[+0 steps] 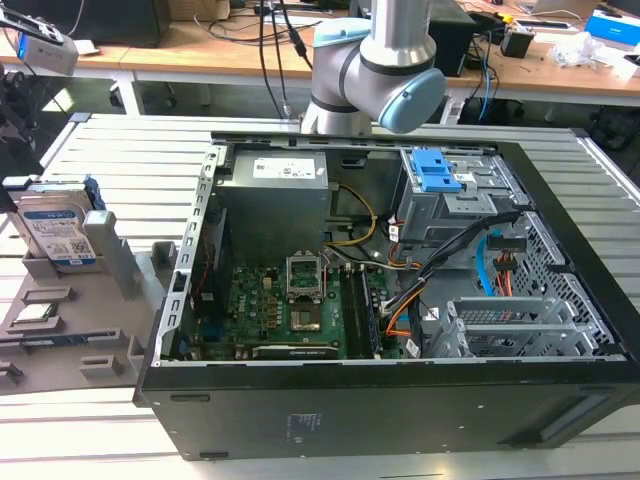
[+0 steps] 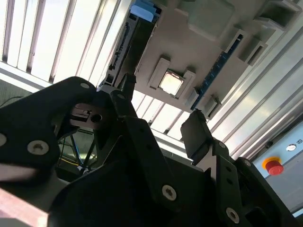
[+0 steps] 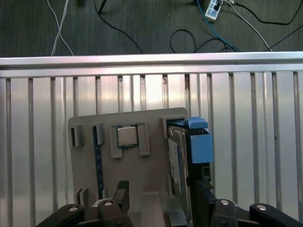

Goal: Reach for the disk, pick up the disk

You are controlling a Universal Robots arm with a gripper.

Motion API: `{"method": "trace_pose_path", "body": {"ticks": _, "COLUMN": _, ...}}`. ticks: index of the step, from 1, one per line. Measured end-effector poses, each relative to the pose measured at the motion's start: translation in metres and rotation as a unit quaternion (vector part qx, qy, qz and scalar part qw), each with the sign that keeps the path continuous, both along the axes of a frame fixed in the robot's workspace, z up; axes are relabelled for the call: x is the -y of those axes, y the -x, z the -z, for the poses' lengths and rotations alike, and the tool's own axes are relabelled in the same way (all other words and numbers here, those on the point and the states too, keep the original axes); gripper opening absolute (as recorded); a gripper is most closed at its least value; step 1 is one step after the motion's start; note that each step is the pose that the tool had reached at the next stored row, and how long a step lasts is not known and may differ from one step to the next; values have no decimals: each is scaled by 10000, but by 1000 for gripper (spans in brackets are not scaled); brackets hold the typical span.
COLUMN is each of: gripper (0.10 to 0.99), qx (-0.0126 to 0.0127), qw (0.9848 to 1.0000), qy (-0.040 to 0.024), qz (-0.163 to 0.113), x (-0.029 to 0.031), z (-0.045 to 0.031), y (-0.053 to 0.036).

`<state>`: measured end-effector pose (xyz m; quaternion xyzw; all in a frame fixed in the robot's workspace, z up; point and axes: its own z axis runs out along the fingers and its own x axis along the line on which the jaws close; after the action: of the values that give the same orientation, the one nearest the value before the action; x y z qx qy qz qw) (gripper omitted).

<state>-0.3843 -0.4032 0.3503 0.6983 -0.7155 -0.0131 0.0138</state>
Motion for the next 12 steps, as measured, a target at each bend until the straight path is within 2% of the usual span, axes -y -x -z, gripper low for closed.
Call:
{"method": "trace_pose_path", "body": {"ticks": 1, "gripper": 663, "qx": 0, "qw": 10000, "qy": 0, "qz": 0, "x": -6, "z": 0, "y": -1}}
{"method": "trace_pose_path", "body": {"ticks": 4, "gripper": 663, "qx": -1, "qw": 10000, "qy": 0, "qz": 0, "x": -73, "z": -1, "y": 1}}
{"method": "trace_pose_path", "body": {"ticks": 7, "gripper": 663, "qx": 0, "qw": 10000, "qy": 0, "qz": 0, "x": -212, "z": 0, "y": 1}}
{"method": "trace_pose_path", "body": {"ticks": 12, "gripper": 663, "qx": 0, "qw": 10000, "qy": -1, "qz": 0, "x": -233, "z": 48, "y": 47}}
